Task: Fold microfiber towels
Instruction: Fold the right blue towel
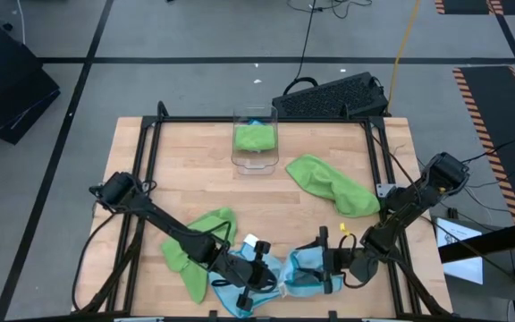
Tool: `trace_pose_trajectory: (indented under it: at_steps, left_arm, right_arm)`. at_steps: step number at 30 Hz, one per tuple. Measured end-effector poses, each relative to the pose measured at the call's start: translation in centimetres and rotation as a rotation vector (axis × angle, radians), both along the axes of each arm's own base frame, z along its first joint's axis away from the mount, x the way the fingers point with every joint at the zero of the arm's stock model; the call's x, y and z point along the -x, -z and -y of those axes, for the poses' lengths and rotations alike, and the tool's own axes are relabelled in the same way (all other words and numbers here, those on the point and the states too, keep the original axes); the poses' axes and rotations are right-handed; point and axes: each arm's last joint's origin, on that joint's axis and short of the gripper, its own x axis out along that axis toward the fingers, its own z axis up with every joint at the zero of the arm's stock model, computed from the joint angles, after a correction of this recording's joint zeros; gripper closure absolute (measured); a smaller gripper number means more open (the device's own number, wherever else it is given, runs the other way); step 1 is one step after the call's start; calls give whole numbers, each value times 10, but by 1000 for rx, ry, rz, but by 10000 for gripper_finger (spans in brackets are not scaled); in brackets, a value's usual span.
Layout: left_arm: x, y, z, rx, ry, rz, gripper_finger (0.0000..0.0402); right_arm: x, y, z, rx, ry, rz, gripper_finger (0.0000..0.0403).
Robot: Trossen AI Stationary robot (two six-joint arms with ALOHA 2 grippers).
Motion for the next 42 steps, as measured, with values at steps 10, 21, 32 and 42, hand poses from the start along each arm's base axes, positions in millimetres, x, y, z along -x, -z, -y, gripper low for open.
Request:
trace_pose_trajectory:
  at_steps: [10,21,32,42]
  left_arm:
    - [0,0,1,-12,8,2,396]
    - [2,3,1,-14,49,-36,395]
    - [2,4,1,-17,49,-39,387]
    - [7,14,-7,-44,-136,-147,350]
  right_arm:
    - [-17,9,4,-46,-40,14,147]
    - [-26,15,8,-68,-57,12,173]
    - [-31,12,12,-177,-13,35,327]
    - [-30,10,11,-229,-23,34,395]
